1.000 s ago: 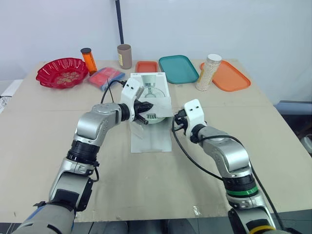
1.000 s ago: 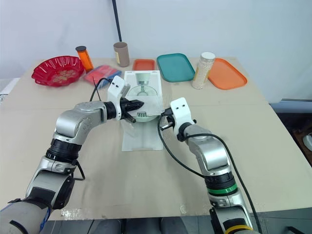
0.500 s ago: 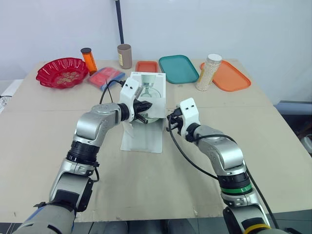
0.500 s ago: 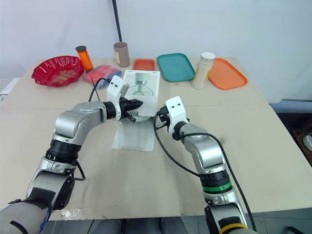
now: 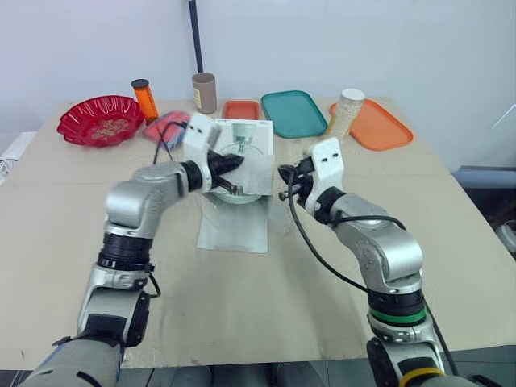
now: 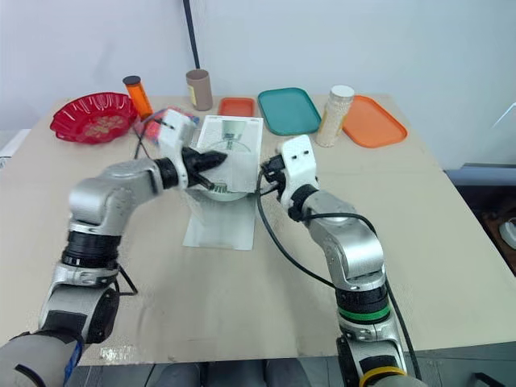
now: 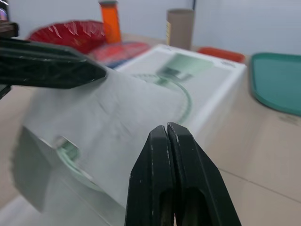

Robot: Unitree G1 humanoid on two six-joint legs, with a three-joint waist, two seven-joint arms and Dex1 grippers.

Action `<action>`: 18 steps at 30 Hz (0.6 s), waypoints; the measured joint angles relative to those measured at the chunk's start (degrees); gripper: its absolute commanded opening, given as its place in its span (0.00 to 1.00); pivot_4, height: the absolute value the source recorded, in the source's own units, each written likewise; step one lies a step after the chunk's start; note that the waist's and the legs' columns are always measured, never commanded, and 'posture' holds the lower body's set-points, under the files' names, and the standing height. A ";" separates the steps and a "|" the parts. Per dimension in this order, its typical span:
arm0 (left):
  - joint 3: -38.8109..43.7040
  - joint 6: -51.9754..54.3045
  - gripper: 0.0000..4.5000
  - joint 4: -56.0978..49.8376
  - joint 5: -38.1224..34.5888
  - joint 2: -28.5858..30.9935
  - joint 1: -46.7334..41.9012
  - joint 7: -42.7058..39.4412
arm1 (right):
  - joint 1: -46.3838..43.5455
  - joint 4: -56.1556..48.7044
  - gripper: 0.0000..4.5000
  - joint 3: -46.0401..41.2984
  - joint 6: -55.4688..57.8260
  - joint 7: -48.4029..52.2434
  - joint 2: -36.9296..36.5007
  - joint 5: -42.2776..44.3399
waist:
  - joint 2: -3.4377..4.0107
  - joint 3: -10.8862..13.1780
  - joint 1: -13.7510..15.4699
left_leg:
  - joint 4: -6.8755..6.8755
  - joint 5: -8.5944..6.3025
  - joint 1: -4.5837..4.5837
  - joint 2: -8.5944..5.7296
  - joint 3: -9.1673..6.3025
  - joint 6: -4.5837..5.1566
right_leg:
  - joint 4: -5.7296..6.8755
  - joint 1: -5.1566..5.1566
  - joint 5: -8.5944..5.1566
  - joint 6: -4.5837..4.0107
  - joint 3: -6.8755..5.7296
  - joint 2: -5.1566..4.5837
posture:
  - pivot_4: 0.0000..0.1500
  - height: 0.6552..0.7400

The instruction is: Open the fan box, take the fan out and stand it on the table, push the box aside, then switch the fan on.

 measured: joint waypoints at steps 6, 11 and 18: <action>4.15 9.24 0.00 -8.02 -3.97 10.05 -0.25 -0.26 | 0.00 3.91 0.01 1.85 -2.55 1.06 1.43 -0.09 | 0.01 0.01 0.08 | 0.01 0.03 0.00 -0.02 -0.02 -0.05 | 0.01 0.00 0.00 0.00 -0.01 -0.02 | 1.00 1.00; 6.97 19.15 0.00 -14.40 -9.48 17.69 0.13 -1.99 | -1.14 10.52 0.01 3.69 -7.16 2.12 2.80 -1.29 | 0.01 0.02 0.03 | -0.03 0.03 0.01 0.00 -0.02 -0.05 | 0.00 -0.01 0.00 0.00 -0.01 0.00 | 1.00 1.00; 8.92 31.02 0.00 -21.82 -17.45 24.24 4.35 -4.16 | -3.36 20.21 0.01 4.13 -12.37 2.18 5.19 -2.84 | 0.04 0.04 -0.27 | -0.05 0.06 0.04 0.02 0.02 -0.10 | 0.03 -0.03 0.00 -0.01 0.02 0.02 | 1.00 1.00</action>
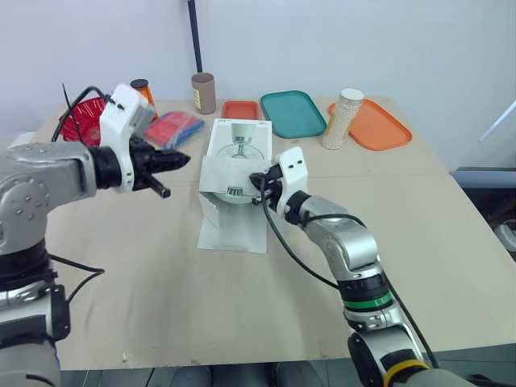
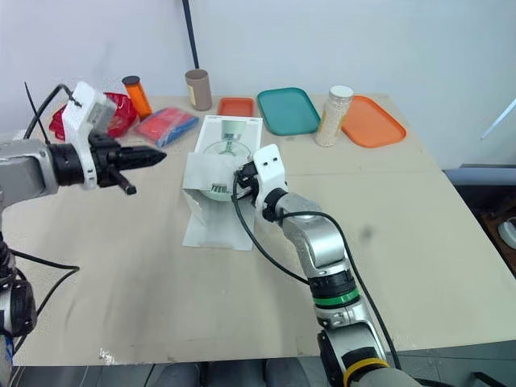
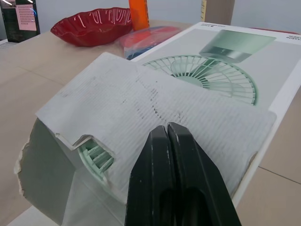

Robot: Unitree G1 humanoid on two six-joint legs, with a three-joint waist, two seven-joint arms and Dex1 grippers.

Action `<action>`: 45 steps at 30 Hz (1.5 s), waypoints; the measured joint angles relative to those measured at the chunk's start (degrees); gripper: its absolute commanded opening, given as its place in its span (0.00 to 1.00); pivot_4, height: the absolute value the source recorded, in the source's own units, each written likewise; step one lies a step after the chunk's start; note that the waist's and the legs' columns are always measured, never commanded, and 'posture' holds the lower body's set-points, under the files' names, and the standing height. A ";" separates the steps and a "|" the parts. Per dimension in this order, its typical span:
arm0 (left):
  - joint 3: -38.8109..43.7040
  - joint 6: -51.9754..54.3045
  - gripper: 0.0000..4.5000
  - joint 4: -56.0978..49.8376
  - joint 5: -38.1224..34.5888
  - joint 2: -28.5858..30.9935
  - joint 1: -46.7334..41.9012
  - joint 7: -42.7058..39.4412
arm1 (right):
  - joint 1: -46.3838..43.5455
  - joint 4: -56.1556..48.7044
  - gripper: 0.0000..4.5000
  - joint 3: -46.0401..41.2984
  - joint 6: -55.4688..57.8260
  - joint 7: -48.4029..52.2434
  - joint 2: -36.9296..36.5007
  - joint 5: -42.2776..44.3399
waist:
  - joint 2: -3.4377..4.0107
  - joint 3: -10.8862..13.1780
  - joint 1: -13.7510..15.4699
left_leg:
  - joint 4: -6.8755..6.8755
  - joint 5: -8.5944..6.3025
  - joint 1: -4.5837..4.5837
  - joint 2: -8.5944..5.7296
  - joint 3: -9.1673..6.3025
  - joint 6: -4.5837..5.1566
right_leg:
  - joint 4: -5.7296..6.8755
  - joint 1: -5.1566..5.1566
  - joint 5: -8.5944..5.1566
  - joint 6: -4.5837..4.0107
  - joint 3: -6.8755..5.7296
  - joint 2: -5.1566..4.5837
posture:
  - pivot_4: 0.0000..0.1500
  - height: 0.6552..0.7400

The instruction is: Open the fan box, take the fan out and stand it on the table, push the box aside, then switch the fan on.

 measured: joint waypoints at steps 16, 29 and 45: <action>-10.95 -7.68 0.00 -2.48 3.00 -18.38 6.94 10.90 | -1.04 0.86 0.01 0.21 2.40 -0.20 0.06 -1.35 | -0.09 -0.06 -0.45 | -0.04 0.07 0.12 0.01 -0.02 -0.13 | 0.01 0.13 0.03 -0.04 0.01 0.00 | 1.00 1.00; -18.35 -17.35 0.00 -0.67 12.64 -14.62 11.14 12.33 | -1.20 1.07 0.01 0.54 2.40 -0.15 -0.29 -2.26 | -0.09 -0.07 -0.49 | -0.06 0.08 0.16 -0.01 -0.03 -0.14 | 0.01 0.17 0.03 -0.04 0.00 -0.01 | 1.00 1.00; -16.04 -17.28 0.00 -1.04 12.92 -10.84 13.50 10.65 | -1.46 1.89 0.01 1.10 1.55 -0.07 -0.47 -3.06 | -0.09 -0.08 -0.49 | -0.07 0.08 0.21 0.00 -0.04 -0.15 | 0.01 0.21 0.03 -0.04 -0.02 0.00 | 1.00 1.00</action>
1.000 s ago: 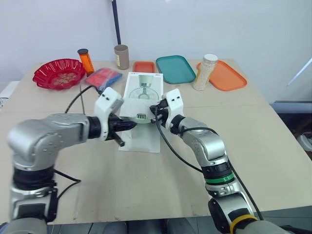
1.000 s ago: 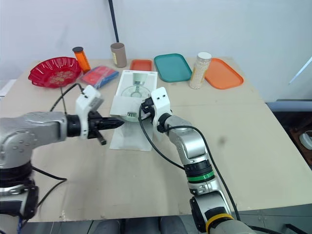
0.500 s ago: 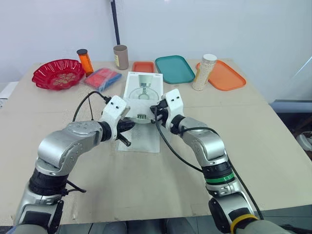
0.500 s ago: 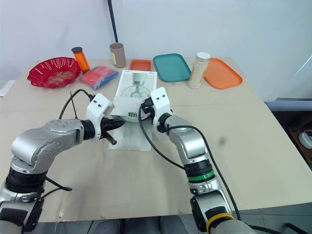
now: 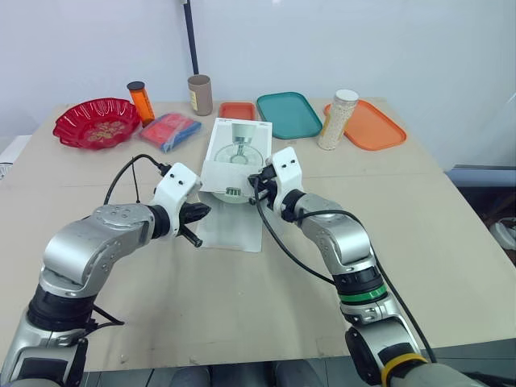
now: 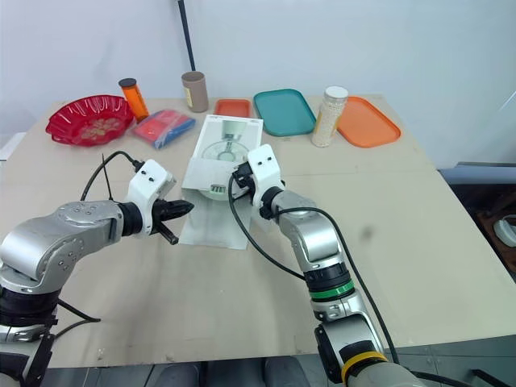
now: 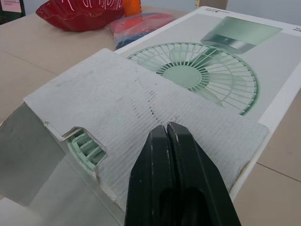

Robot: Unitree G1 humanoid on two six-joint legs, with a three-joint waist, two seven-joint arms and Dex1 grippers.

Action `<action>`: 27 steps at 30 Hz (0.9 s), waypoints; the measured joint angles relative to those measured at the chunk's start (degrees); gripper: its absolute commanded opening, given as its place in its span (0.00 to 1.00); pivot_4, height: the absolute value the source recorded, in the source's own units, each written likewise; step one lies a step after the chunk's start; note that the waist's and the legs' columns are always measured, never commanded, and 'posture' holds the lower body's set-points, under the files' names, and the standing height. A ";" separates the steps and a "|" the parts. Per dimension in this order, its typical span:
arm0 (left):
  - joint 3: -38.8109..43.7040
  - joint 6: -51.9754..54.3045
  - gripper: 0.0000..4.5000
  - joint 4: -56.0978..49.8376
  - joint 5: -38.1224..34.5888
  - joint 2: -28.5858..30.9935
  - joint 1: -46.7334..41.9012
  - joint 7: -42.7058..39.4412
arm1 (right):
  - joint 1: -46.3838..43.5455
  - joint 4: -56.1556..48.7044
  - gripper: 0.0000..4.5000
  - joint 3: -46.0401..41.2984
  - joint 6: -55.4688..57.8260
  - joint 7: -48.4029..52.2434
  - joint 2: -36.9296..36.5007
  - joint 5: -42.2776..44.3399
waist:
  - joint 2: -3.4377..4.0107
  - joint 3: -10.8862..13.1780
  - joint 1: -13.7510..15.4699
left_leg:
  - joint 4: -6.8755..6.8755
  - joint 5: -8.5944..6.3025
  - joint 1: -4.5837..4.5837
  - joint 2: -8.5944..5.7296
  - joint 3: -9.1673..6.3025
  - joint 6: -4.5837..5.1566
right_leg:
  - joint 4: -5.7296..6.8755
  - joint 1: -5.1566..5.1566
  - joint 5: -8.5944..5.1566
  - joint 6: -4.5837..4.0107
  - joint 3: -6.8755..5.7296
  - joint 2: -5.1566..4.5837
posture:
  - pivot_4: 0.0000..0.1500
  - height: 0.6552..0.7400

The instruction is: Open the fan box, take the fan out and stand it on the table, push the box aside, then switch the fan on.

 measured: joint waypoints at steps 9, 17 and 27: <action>0.25 -0.20 0.00 1.99 0.54 -1.07 -1.22 0.21 | -0.02 0.32 0.01 0.15 -0.52 0.16 0.01 -0.39 | -0.01 -0.01 -0.09 | -0.03 0.00 0.03 0.01 0.01 0.00 | -0.01 0.00 0.00 0.00 0.02 0.02 | 1.00 1.00; 0.26 -2.32 0.00 2.06 1.19 1.08 0.02 -1.46 | 0.01 0.47 0.01 0.26 -0.90 0.28 -0.04 -0.70 | -0.02 -0.01 -0.05 | -0.04 0.00 0.07 0.01 0.01 0.00 | -0.01 0.03 0.00 0.00 0.02 0.01 | 1.00 1.00; 0.57 -4.36 0.00 6.65 4.19 4.14 0.98 -2.15 | -0.01 0.84 0.01 0.25 -1.45 1.19 -0.23 -1.08 | -0.02 -0.01 -0.07 | -0.07 0.00 0.08 0.00 0.02 -0.01 | -0.02 0.03 0.00 0.00 0.02 0.00 | 1.00 1.00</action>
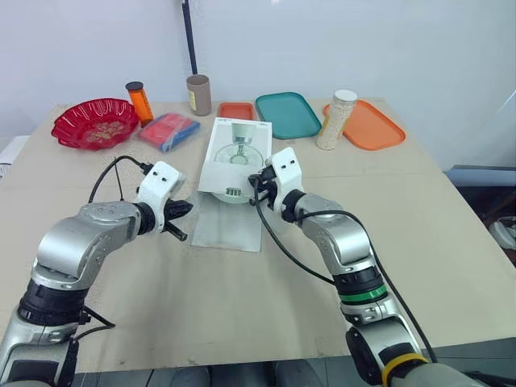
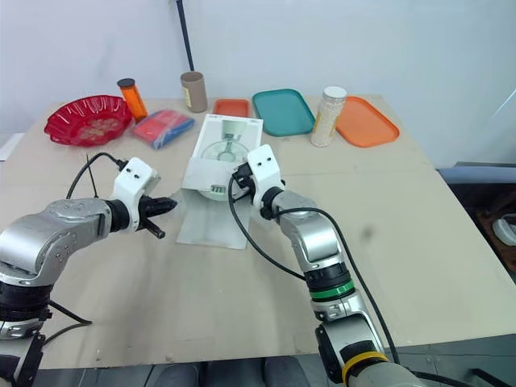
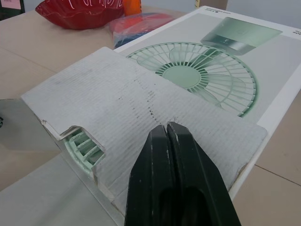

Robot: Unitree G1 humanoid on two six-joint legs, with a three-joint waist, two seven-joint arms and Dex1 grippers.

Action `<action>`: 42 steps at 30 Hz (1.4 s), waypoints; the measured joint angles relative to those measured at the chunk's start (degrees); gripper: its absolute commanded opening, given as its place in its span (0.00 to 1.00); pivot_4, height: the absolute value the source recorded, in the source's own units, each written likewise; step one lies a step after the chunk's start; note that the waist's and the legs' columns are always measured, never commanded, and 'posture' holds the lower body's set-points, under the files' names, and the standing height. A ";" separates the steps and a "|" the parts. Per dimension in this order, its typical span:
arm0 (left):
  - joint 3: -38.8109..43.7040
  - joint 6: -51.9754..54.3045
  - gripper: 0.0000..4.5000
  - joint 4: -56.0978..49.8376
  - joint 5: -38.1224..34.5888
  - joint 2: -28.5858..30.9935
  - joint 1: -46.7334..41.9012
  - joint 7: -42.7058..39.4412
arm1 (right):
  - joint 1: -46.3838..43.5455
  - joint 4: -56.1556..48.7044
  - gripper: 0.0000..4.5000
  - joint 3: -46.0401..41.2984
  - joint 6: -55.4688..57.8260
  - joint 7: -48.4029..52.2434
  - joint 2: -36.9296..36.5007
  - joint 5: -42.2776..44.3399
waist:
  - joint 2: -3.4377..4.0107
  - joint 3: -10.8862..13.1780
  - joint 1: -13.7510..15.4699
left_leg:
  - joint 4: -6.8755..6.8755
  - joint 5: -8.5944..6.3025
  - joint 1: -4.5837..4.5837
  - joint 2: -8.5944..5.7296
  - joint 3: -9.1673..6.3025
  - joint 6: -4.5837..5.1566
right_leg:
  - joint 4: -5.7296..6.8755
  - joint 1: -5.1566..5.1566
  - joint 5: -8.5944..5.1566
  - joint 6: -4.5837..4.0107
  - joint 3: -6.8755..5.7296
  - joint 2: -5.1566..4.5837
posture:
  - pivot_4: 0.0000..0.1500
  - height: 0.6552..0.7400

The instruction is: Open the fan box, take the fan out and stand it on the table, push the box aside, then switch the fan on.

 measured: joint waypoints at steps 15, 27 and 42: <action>-4.29 -11.22 0.00 12.59 7.68 -4.93 -4.91 -1.88 | -0.47 0.89 0.01 1.65 -1.63 2.30 -1.18 -2.06 | -0.01 -0.01 0.01 | -0.02 0.00 0.03 0.00 0.01 0.00 | 0.00 0.01 0.01 -0.01 0.01 0.01 | 1.00 1.00; -4.65 -15.22 0.00 17.75 10.96 -8.49 -6.94 -1.68 | -0.70 1.30 0.01 2.37 -2.32 3.16 -1.61 -3.43 | -0.01 -0.01 0.03 | -0.01 0.01 0.03 -0.02 -0.01 -0.01 | 0.00 0.03 0.01 -0.01 -0.01 -0.02 | 1.00 1.00; 2.85 -10.18 0.00 12.05 8.47 -8.19 -1.56 -2.08 | -2.42 3.02 0.01 2.69 -2.61 4.56 -0.97 -4.49 | -0.01 -0.01 -0.19 | -0.05 0.01 0.02 0.02 -0.01 -0.01 | 0.00 -0.02 0.01 -0.01 -0.01 0.01 | 1.00 1.00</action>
